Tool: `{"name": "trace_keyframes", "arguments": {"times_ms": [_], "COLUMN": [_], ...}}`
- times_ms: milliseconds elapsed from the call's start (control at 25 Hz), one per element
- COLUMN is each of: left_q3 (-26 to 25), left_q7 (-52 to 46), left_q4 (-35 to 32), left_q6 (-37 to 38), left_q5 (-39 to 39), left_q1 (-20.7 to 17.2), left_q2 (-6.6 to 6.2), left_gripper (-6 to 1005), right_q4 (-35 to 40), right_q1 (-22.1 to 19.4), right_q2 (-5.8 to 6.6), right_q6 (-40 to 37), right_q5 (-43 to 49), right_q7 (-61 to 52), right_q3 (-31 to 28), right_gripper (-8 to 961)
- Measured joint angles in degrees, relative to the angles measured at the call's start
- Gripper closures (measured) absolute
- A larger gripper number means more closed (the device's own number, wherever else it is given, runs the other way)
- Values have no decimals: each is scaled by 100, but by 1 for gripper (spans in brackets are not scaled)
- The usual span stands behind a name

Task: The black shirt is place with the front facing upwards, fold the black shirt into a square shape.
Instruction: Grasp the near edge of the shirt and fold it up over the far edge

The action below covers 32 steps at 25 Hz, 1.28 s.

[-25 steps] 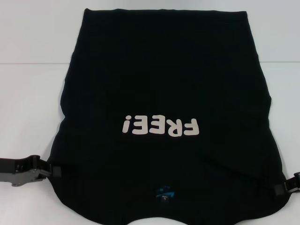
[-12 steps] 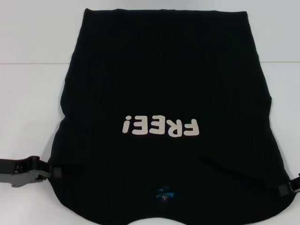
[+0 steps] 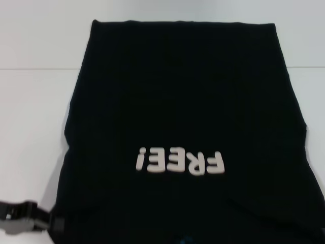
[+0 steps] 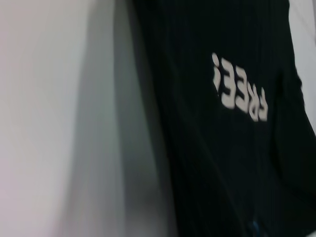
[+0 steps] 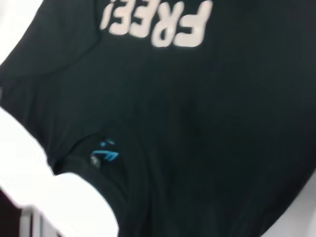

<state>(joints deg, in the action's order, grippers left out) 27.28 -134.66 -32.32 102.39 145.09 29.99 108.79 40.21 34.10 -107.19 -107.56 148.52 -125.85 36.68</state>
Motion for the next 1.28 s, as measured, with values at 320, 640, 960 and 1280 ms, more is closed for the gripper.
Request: {"name": "trace_keyframes", "arguments": {"times_ms": [320, 640, 960, 1280], "left_q3": [123, -468, -1535, -1575], "left_q7": [210, 266, 245, 1067], "left_q4": [164, 284, 358, 786], "left_q6": [985, 678, -805, -2543], "left_q5": [347, -33, -1276, -2786], "left_q1": [-64, 207, 380, 300], "left_q2": [11, 19, 48, 518], "left_gripper": [966, 966, 966, 966], "right_q4": [-69, -183, -554, -1475], "right_q1": [-9, 38, -53, -255], "right_q2": [-159, -34, 162, 62], "right_q6": [-258, -179, 319, 2027], "right_q5": [602, 293, -854, -2315], "right_q7": [453, 393, 101, 533], "right_q3": [156, -1121, -2234, -2457], "right_gripper": [922, 922, 923, 923]}}
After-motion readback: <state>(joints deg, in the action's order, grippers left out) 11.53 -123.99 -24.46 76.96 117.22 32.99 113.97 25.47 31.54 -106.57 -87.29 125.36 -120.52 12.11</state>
